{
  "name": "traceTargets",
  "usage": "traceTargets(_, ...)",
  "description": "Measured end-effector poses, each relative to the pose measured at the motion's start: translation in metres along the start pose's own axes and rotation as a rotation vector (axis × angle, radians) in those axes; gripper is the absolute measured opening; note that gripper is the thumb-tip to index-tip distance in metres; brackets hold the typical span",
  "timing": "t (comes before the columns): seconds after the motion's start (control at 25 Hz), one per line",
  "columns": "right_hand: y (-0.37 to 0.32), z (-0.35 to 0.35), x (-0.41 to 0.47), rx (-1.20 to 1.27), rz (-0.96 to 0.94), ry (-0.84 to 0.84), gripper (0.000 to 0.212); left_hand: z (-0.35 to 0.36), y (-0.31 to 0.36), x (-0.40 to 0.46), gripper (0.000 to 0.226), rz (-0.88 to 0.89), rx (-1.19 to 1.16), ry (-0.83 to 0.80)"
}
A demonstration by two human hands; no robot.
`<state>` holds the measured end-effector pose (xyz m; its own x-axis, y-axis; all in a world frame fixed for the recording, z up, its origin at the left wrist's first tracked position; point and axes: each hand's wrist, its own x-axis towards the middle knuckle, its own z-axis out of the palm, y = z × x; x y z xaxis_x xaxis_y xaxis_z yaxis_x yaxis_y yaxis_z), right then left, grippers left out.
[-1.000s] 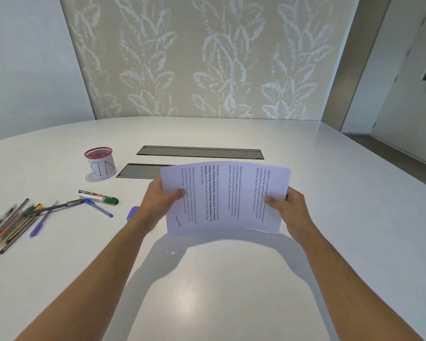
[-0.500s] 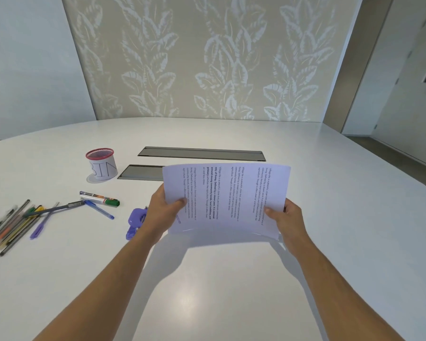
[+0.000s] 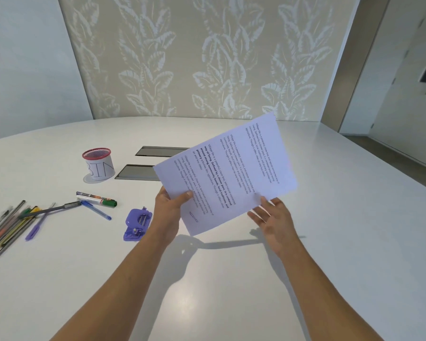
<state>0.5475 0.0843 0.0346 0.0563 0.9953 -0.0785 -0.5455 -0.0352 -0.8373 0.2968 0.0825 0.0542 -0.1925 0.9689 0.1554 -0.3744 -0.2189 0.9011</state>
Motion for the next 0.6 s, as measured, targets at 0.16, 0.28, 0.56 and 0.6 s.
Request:
traceTargets(0.16, 0.004, 0.027, -0.001, 0.047, -0.127, 0.007, 0.036, 0.012, -0.016, -0.009, 0.044, -0.016, -0.099, -0.088)
traceTargets(0.28, -0.003, 0.033, 0.003, -0.032, -0.213, 0.089, 0.029, 0.009, -0.019, -0.011, 0.044, -0.021, -0.091, -0.12)
traceTargets(0.56, -0.036, 0.039, 0.008, -0.302, -0.372, 0.049, 0.032, -0.018, 0.021, 0.006, 0.039, 0.024, 0.115, -0.018)
traceTargets(0.6, -0.042, 0.042, 0.008, -0.331, -0.395, 0.032, 0.034, -0.02, 0.031, 0.009, 0.035, 0.061, 0.204, -0.044)
